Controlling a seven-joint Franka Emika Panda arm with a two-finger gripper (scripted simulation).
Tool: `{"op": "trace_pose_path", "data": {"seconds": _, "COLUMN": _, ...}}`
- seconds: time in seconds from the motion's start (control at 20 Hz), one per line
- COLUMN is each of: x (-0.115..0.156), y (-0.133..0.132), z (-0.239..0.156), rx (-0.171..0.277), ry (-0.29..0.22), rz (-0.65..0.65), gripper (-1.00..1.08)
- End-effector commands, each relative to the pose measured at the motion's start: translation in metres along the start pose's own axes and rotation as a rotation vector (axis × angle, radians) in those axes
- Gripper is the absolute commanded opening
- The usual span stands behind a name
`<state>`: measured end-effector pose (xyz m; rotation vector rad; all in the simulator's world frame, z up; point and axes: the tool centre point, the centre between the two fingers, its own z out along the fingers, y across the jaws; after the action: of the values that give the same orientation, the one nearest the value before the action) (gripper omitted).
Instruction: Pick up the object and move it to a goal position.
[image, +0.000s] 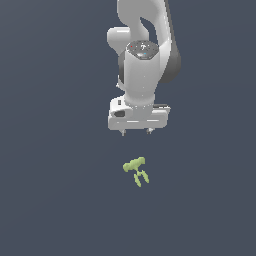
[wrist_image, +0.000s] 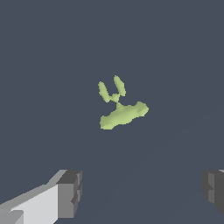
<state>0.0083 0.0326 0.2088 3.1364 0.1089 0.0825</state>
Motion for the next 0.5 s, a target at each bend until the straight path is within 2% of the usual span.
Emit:
{"op": "trace_pose_path", "data": {"seconds": 0.0, "x": 0.000, "y": 0.000, "z": 0.000, "rx": 0.000, "ry": 0.000, "rz": 0.000, "gripper": 1.00}}
{"op": "trace_pose_path", "data": {"seconds": 0.45, "x": 0.008, "y": -0.032, "z": 0.000, "rx": 0.022, "ry": 0.006, "rz": -0.048, "gripper": 1.00}}
